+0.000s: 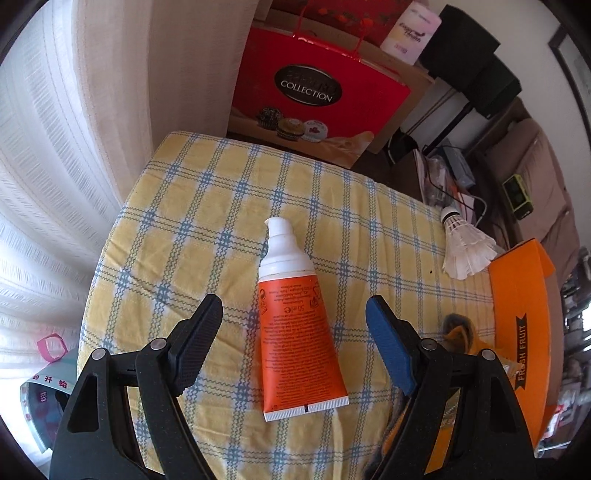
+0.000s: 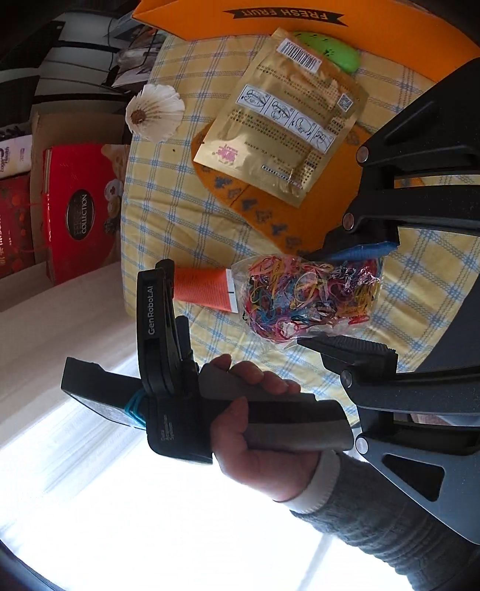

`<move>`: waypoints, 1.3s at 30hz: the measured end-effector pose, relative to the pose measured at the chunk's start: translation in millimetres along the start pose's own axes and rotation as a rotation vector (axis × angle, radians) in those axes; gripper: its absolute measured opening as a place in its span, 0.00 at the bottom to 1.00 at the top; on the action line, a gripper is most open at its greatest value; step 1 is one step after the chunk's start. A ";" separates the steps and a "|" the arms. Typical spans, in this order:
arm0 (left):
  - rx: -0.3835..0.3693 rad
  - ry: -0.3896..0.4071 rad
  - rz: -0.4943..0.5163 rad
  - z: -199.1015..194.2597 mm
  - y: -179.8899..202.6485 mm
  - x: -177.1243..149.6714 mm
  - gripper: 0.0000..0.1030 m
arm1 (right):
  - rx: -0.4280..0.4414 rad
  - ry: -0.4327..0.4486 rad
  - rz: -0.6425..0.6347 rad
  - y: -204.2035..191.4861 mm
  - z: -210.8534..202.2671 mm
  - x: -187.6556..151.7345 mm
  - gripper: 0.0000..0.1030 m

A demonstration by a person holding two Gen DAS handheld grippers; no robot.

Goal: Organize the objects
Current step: 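Lift the rubber band bag with the right gripper while the left gripper grasps the orange tube, then carry the rubber band bag and orange tube over the cardboard box with both grippers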

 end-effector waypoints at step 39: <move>-0.249 0.239 0.203 -155.5 121.9 -17.0 0.34 | -0.060 0.280 0.148 66.8 -165.2 9.7 0.34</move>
Point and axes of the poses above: each gripper's, at about its wrist camera, not at the fingertips, and z roughly the way its jaws point, y to its right, x to its top, the point moved 10 cm from there along z, roughly the way its jaws point, and after that the axes turned 5 degrees about x, right-handed, at the moved point
